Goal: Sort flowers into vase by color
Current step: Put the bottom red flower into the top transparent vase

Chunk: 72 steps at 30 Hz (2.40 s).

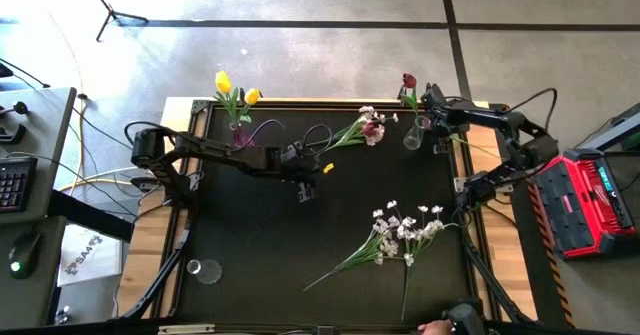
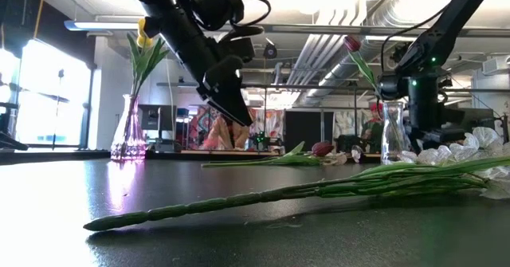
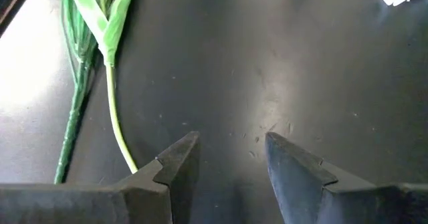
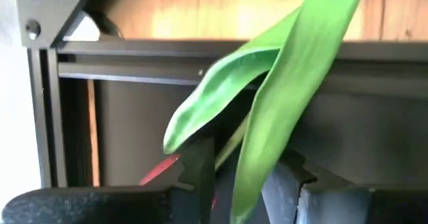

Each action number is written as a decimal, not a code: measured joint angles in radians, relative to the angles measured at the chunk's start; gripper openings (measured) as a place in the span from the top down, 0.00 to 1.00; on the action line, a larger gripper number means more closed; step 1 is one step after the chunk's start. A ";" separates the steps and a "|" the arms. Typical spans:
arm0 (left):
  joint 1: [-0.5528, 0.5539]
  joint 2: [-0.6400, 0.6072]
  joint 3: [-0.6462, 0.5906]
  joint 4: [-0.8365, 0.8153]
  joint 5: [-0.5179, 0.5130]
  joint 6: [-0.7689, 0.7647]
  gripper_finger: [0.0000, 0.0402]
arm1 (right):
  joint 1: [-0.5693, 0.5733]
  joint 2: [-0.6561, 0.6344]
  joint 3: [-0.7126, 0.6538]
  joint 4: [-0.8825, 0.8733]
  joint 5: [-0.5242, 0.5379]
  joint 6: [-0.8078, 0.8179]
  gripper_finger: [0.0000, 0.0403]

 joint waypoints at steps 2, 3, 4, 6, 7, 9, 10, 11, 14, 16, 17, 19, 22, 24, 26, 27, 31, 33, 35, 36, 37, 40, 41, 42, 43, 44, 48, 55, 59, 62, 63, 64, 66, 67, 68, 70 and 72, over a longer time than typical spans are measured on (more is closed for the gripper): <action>0.001 0.000 0.000 0.002 -0.009 0.000 0.61 | 0.000 0.001 0.000 -0.006 0.019 0.000 0.80; 0.001 0.000 0.000 0.003 -0.014 0.000 0.61 | 0.000 0.001 0.000 -0.010 0.024 0.004 0.81; 0.001 0.000 0.000 0.003 -0.020 0.000 0.61 | 0.000 0.001 0.000 -0.016 0.027 0.009 0.82; 0.001 0.000 0.000 0.003 -0.023 0.000 0.61 | 0.000 0.001 0.000 -0.019 0.028 -0.003 0.85; 0.001 0.000 0.000 0.003 -0.023 -0.001 0.61 | 0.000 0.001 0.000 -0.019 0.030 -0.013 0.85; 0.001 0.000 0.000 0.003 -0.023 0.000 0.61 | 0.000 0.001 0.000 -0.021 0.037 -0.030 0.86; 0.001 0.000 0.000 0.003 -0.023 0.000 0.61 | 0.000 0.001 0.000 -0.021 0.038 -0.033 0.86; 0.001 0.000 0.000 0.003 -0.023 -0.001 0.61 | 0.000 0.001 0.000 -0.021 0.038 -0.034 0.86; 0.001 0.000 0.000 0.003 -0.023 -0.001 0.61 | 0.000 -0.005 0.000 -0.021 0.031 -0.033 0.86; 0.001 0.000 0.000 0.003 -0.023 -0.001 0.61 | 0.000 -0.013 0.000 -0.021 0.020 -0.026 0.86; 0.001 0.000 0.000 0.003 -0.023 -0.001 0.61 | 0.000 -0.017 0.000 -0.021 0.019 -0.022 0.86; 0.001 0.000 0.000 0.003 -0.026 -0.002 0.61 | 0.003 -0.036 0.000 -0.024 0.018 0.021 0.86; 0.001 0.000 0.000 0.004 -0.026 -0.009 0.61 | 0.022 -0.077 0.000 -0.026 0.039 0.110 0.86; 0.001 0.000 0.000 0.006 -0.026 -0.021 0.61 | 0.037 -0.116 -0.002 -0.013 0.073 0.147 0.86; 0.001 0.000 0.000 0.008 -0.026 -0.026 0.61 | 0.047 -0.154 -0.002 0.055 0.117 0.149 0.86; 0.001 0.000 0.000 0.010 -0.026 -0.026 0.61 | 0.048 -0.174 -0.002 0.086 0.135 0.147 0.86; 0.001 0.000 0.000 0.014 -0.026 -0.027 0.61 | 0.048 -0.246 -0.001 0.139 0.208 0.131 0.89; 0.001 0.000 0.000 0.015 -0.026 -0.029 0.61 | 0.039 -0.275 -0.001 0.142 0.223 0.104 0.92; 0.001 0.000 0.000 0.021 -0.026 -0.038 0.61 | 0.029 -0.297 -0.001 0.151 0.221 0.023 0.96; 0.001 0.000 0.000 0.023 -0.026 -0.047 0.61 | 0.026 -0.310 -0.001 0.162 0.220 -0.043 0.97; 0.001 0.000 0.000 0.026 -0.027 -0.054 0.61 | 0.026 -0.322 0.000 0.178 0.210 -0.121 0.99; 0.001 0.000 0.000 0.038 -0.026 -0.072 0.61 | 0.033 -0.358 0.007 0.177 0.161 -0.340 1.00; 0.001 0.000 0.000 0.044 -0.026 -0.074 0.61 | 0.039 -0.370 0.008 0.168 0.158 -0.362 0.99; 0.001 0.000 0.000 0.052 -0.026 -0.075 0.61 | 0.042 -0.380 0.008 0.151 0.157 -0.359 0.99; 0.001 0.000 0.000 0.061 -0.026 -0.073 0.61 | 0.042 -0.385 0.008 0.124 0.157 -0.325 0.99; 0.001 0.000 0.000 0.070 -0.026 -0.068 0.61 | 0.039 -0.385 0.006 0.096 0.150 -0.268 0.98; 0.001 0.000 0.000 0.105 -0.026 -0.033 0.61 | 0.029 -0.353 -0.054 0.059 0.035 0.017 0.97; -0.002 0.000 0.000 0.074 0.002 -0.062 0.61 | 0.036 -0.335 -0.210 0.269 0.038 0.107 0.90; -0.015 0.000 0.000 0.052 0.028 -0.095 0.61 | 0.031 -0.335 -0.278 0.373 0.049 0.128 0.84; -0.022 0.000 0.000 0.055 0.027 -0.075 0.61 | 0.031 -0.334 -0.297 0.372 0.063 0.123 0.81; -0.022 0.000 0.000 0.056 0.027 -0.072 0.61 | 0.031 -0.331 -0.297 0.375 0.070 0.117 0.81; -0.022 0.000 0.000 0.056 0.027 -0.072 0.61 | 0.031 -0.327 -0.296 0.377 0.072 0.115 0.81; -0.021 0.000 0.000 0.056 0.027 -0.071 0.61 | 0.031 -0.316 -0.296 0.378 0.068 0.118 0.80; -0.021 0.000 0.000 0.056 0.027 -0.069 0.61 | 0.031 -0.311 -0.296 0.383 0.053 0.117 0.80; -0.020 0.000 0.000 0.056 0.027 -0.063 0.61 | 0.031 -0.306 -0.296 0.383 0.024 0.111 0.80; -0.019 0.000 0.000 0.056 0.027 -0.050 0.61 | 0.039 -0.303 -0.296 0.381 -0.032 0.092 0.80; -0.018 0.000 0.000 0.056 0.027 -0.045 0.61 | 0.065 -0.303 -0.296 0.399 -0.042 0.073 0.80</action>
